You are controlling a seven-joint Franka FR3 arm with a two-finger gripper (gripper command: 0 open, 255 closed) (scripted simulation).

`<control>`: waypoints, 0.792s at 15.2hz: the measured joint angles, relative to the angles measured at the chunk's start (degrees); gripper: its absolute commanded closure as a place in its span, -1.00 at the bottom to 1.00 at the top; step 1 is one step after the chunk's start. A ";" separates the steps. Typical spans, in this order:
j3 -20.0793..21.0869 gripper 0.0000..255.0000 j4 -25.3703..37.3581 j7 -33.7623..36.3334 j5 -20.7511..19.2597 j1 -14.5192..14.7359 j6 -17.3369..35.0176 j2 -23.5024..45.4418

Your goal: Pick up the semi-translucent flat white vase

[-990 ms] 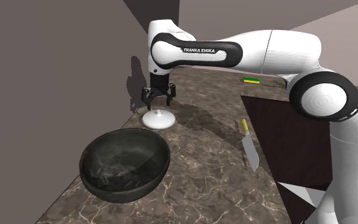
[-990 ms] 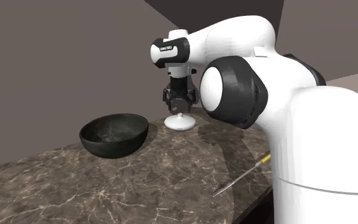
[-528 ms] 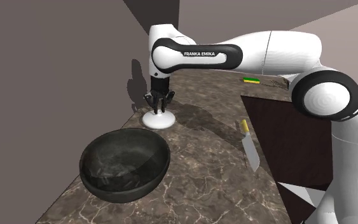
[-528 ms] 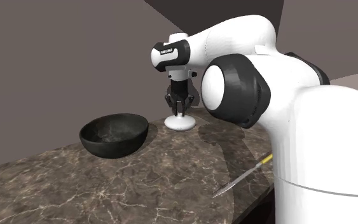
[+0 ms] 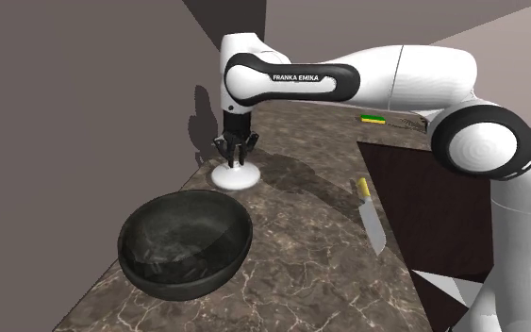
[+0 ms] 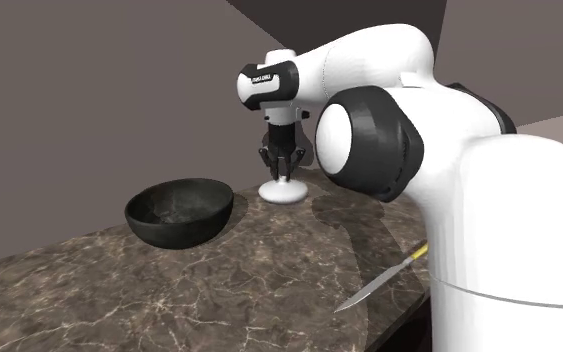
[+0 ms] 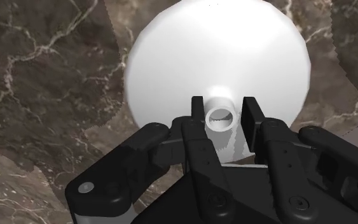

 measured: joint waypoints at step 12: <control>-0.06 1.00 14.54 -0.46 -0.61 1.30 -11.04 3.49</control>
